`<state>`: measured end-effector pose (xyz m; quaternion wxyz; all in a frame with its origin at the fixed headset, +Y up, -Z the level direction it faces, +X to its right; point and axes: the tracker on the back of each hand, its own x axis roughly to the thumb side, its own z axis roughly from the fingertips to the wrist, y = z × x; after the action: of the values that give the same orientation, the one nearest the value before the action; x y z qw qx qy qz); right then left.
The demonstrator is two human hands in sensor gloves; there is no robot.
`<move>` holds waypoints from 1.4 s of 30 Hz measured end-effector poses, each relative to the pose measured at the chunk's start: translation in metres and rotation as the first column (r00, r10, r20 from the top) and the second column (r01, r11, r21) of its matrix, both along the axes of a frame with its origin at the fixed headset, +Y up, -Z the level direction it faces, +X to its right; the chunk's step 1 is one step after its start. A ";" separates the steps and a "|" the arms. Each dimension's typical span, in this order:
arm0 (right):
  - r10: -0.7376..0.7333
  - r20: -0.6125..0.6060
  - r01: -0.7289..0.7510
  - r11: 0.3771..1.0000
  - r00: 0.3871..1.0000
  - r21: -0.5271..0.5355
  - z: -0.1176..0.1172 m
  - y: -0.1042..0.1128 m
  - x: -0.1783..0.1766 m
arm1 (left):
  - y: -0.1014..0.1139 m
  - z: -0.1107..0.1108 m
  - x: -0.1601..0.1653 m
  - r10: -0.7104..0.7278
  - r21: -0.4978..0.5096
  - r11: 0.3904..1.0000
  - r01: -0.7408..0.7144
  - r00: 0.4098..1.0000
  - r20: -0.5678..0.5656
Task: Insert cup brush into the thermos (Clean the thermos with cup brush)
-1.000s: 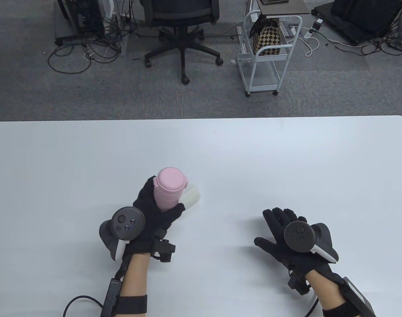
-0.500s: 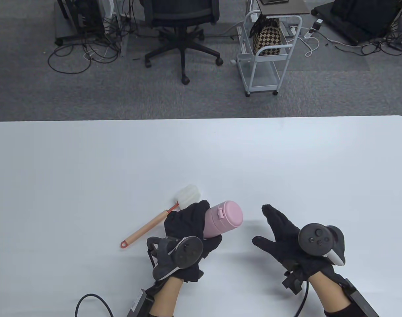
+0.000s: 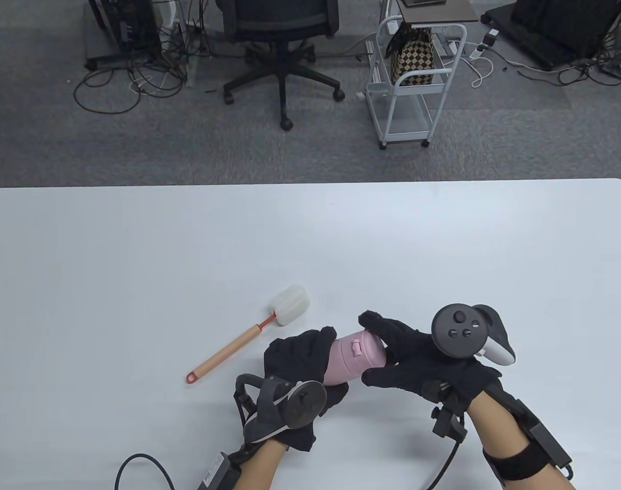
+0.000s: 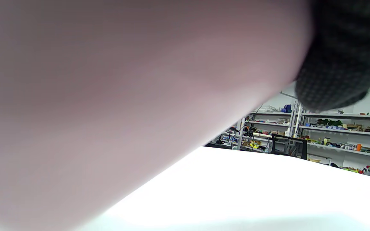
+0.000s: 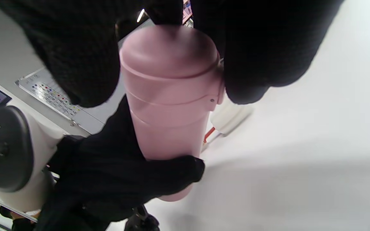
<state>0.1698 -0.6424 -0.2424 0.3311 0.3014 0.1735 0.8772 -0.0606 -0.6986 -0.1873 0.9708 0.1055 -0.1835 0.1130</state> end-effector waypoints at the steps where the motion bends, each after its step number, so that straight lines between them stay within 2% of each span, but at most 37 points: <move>1: -0.006 0.012 0.006 1.000 1.000 0.020 0.000 -0.003 0.000 | 0.000 0.000 0.000 -0.005 0.000 1.000 0.005 1.000 0.003; 3: -0.019 0.025 0.018 0.999 1.000 0.039 -0.001 -0.011 0.003 | -0.001 -0.001 0.000 -0.015 -0.002 1.000 0.015 1.000 0.021; 7: -0.118 0.032 0.120 0.991 0.992 -0.062 0.001 -0.032 0.013 | -0.003 0.000 0.005 -0.064 -0.003 0.998 0.064 0.995 0.081; 9: -0.150 -0.004 0.149 0.987 0.989 -0.060 0.001 -0.036 0.014 | -0.005 0.000 0.006 -0.072 -0.004 0.997 0.073 0.993 0.095; 11: -0.164 -0.027 0.162 0.985 0.986 -0.056 0.000 -0.037 0.012 | -0.006 -0.002 0.004 -0.043 -0.051 0.998 0.049 0.994 0.104; 15: -0.187 -0.074 0.187 0.982 0.980 -0.008 0.002 -0.037 0.009 | -0.004 -0.003 -0.001 -0.050 -0.040 0.998 0.055 0.994 0.099; 17: -0.204 -0.107 0.207 0.978 0.973 0.018 0.004 -0.036 0.009 | -0.005 -0.005 -0.003 -0.011 -0.081 0.996 0.020 0.994 0.111; 19: -0.217 -0.120 0.220 0.975 0.969 0.019 0.005 -0.035 0.009 | -0.005 -0.005 -0.003 -0.014 -0.078 0.997 0.023 0.994 0.111; 24: -0.242 -0.138 0.246 0.969 0.960 0.008 0.005 -0.037 0.009 | -0.006 -0.007 -0.004 0.001 -0.118 0.993 0.013 0.992 0.123; 30: -0.290 -0.150 0.289 0.957 0.945 -0.028 0.002 -0.039 0.010 | -0.007 -0.008 -0.004 -0.009 -0.109 0.994 0.021 0.994 0.112; 32: -0.326 -0.146 0.319 0.945 0.934 -0.070 -0.001 -0.040 0.012 | -0.008 -0.007 -0.003 -0.017 -0.086 0.996 0.025 0.995 0.101; 34: -0.315 -0.105 0.305 0.947 0.943 -0.105 -0.003 -0.043 0.014 | -0.007 -0.007 -0.002 -0.039 -0.077 0.996 0.046 0.995 0.096; 38: -0.207 0.169 0.230 0.964 0.964 -0.134 -0.002 -0.058 0.015 | -0.007 -0.007 0.000 -0.053 -0.064 0.996 0.059 0.995 0.090; 42: -0.093 0.192 0.128 0.975 0.977 -0.180 0.000 -0.064 0.010 | -0.008 -0.005 0.003 -0.085 -0.058 0.994 0.092 0.991 0.105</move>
<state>0.1795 -0.7068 -0.2421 0.4216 0.1957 0.2089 0.8604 -0.0576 -0.7063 -0.1920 0.9670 0.0606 -0.2338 0.0808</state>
